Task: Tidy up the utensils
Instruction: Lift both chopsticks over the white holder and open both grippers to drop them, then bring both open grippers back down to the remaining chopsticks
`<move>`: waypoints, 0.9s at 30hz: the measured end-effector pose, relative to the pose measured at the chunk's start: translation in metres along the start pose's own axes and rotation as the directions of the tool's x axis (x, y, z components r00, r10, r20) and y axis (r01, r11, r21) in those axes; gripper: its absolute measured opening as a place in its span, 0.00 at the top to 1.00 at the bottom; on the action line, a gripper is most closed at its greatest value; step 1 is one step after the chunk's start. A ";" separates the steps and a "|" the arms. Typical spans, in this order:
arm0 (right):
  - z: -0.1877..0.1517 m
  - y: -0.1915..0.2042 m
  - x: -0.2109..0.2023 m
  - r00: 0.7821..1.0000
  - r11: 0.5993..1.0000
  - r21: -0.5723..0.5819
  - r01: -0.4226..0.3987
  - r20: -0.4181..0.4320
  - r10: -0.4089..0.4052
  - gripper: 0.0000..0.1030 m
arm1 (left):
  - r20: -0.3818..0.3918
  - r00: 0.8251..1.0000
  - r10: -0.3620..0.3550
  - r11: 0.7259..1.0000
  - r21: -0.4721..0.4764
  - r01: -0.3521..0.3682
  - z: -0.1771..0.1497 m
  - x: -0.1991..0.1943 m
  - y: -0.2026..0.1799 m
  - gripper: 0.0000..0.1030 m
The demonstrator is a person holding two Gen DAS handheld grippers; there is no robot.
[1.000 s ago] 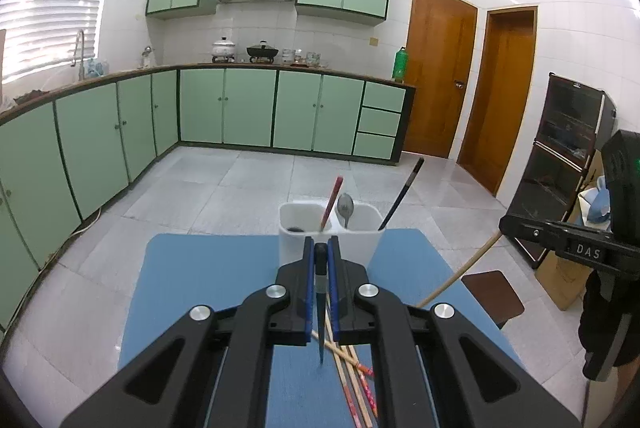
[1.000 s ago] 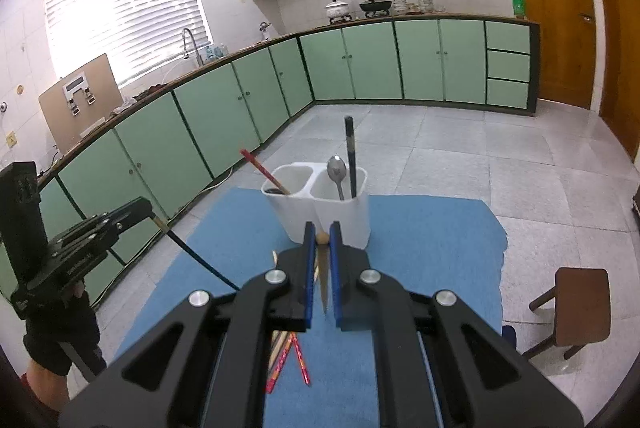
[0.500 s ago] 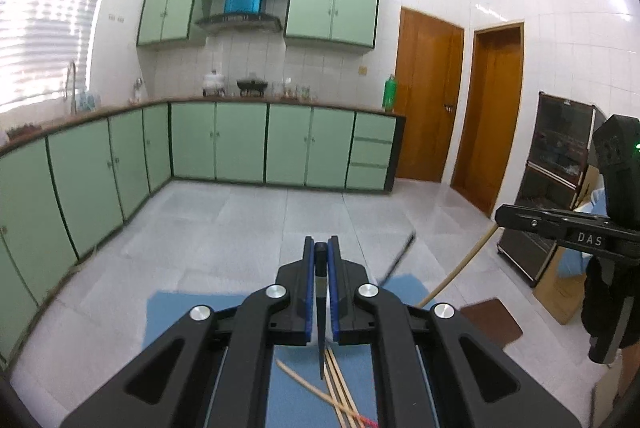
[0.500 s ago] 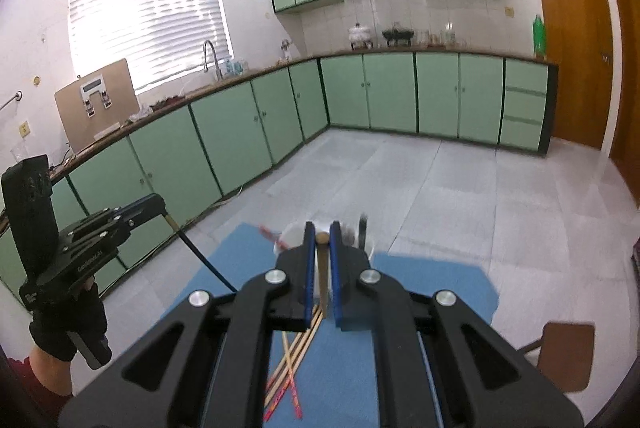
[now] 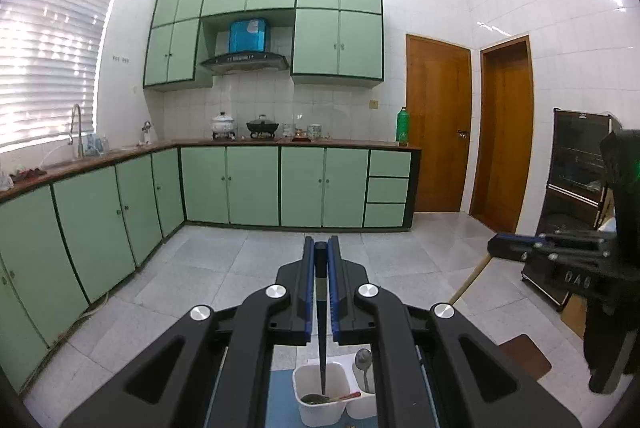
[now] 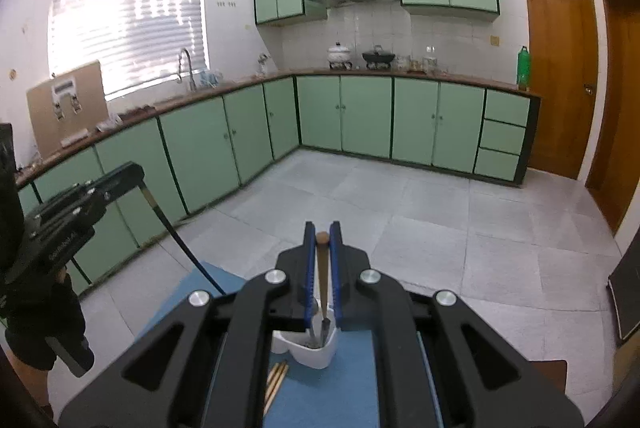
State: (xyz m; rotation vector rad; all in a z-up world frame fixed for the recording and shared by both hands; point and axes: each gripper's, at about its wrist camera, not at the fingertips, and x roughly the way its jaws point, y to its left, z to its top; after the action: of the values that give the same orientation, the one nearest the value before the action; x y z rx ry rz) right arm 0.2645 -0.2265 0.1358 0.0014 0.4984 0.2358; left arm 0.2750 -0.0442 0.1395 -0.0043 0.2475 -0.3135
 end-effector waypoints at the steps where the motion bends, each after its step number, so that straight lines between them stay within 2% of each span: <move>1: -0.002 0.001 0.007 1.000 1.000 0.001 -0.001 -0.011 0.001 0.94 | -0.014 1.000 -0.003 1.000 -0.013 0.003 -0.005 0.009 0.001 0.94; 8: -0.021 0.005 0.051 0.994 1.000 0.007 -0.012 -0.112 0.013 0.91 | -0.148 0.989 -0.019 0.997 -0.080 0.008 -0.036 0.057 0.017 0.94; 10: -0.024 0.006 0.052 0.994 1.000 0.008 -0.015 -0.113 0.015 0.87 | -0.167 0.986 -0.023 0.994 -0.112 0.005 -0.042 0.060 0.025 0.92; 11: -0.025 0.005 0.050 0.994 1.000 0.011 -0.014 -0.108 0.015 0.79 | -0.168 0.986 -0.024 0.993 -0.119 0.004 -0.042 0.061 0.028 0.90; 14: -0.027 0.001 0.041 0.997 0.999 0.034 0.006 -0.080 -0.003 0.60 | -0.154 0.988 -0.021 0.990 -0.143 -0.002 -0.043 0.050 0.037 0.80; 18: -0.037 -0.010 0.016 0.998 0.997 0.060 0.049 -0.029 -0.047 0.33 | -0.129 0.992 0.006 0.990 -0.137 -0.024 -0.048 0.027 0.042 0.59; 21: -0.054 -0.020 -0.004 0.997 0.994 0.081 0.071 -0.002 -0.071 0.22 | -0.130 0.991 0.018 0.989 -0.146 -0.037 -0.062 0.002 0.043 0.46; 27: -0.112 -0.027 -0.030 0.997 0.992 0.097 0.080 -0.019 -0.079 0.14 | -0.193 0.981 0.028 0.988 -0.143 -0.057 -0.115 -0.033 0.039 0.30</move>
State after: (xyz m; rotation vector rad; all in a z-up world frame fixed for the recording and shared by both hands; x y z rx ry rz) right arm 0.1920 -0.2656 0.0498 0.0748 0.5237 0.1332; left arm 0.2286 0.0064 0.0340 -0.1161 0.4602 -0.2522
